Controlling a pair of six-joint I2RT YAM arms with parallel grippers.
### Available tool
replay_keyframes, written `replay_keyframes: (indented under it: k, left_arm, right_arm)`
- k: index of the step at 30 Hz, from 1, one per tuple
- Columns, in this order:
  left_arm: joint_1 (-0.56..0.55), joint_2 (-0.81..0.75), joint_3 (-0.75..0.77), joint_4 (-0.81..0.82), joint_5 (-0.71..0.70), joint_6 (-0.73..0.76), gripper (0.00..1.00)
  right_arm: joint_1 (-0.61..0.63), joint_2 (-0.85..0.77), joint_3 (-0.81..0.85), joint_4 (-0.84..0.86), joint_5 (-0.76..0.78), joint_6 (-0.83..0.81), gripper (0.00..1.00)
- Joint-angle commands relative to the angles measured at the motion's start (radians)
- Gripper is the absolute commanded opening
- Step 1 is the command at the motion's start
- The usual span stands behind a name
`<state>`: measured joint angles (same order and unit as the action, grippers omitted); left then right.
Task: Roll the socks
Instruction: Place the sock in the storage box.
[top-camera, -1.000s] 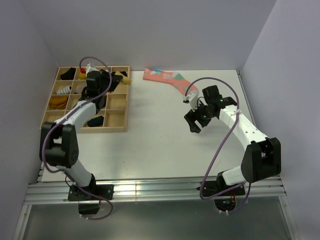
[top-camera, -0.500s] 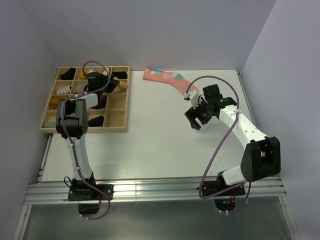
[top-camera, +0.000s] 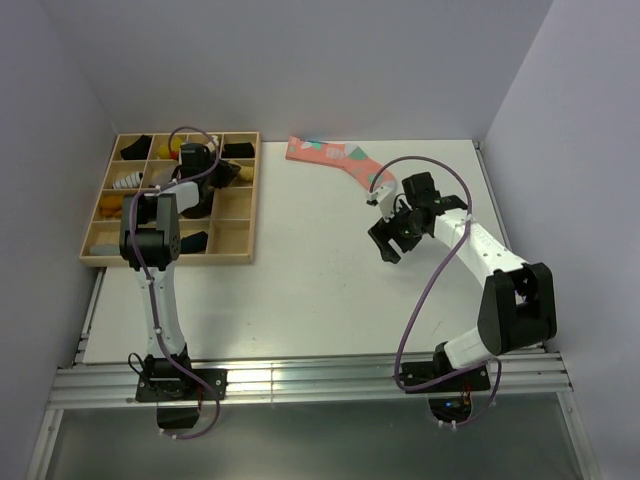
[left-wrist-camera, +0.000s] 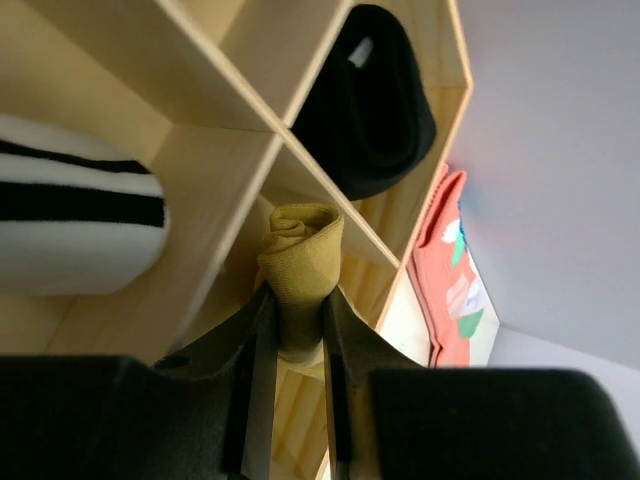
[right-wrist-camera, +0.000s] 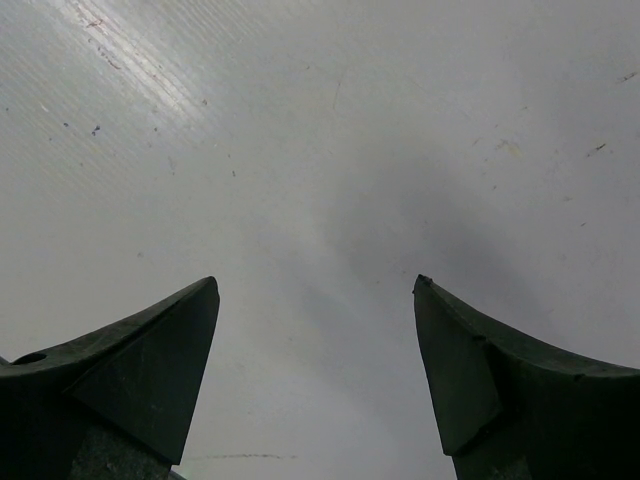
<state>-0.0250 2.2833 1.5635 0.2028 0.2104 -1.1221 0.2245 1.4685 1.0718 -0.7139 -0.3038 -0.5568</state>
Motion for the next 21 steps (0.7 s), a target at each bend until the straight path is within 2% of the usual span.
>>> replay_keyframes:
  k: [1, 13, 16, 21]
  left_arm:
    - [0.0, 0.008, 0.061, -0.126, -0.046, -0.007, 0.0]
    - [-0.009, 0.054, 0.185, -0.341, -0.135, 0.039, 0.02]
    - [-0.012, 0.054, 0.199, -0.355, -0.135, 0.042, 0.06]
    - [-0.015, 0.053, 0.205, -0.362, -0.143, 0.047, 0.21]
  right_arm:
    - [-0.008, 0.0, -0.01, 0.033, -0.011, -0.011, 0.85]
    - [-0.008, 0.012, -0.013, 0.028, -0.011, -0.012, 0.85]
    - [-0.008, 0.015, -0.01, 0.027, -0.014, -0.012, 0.85]
    - [-0.007, 0.016, -0.006, 0.021, -0.017, -0.012, 0.85]
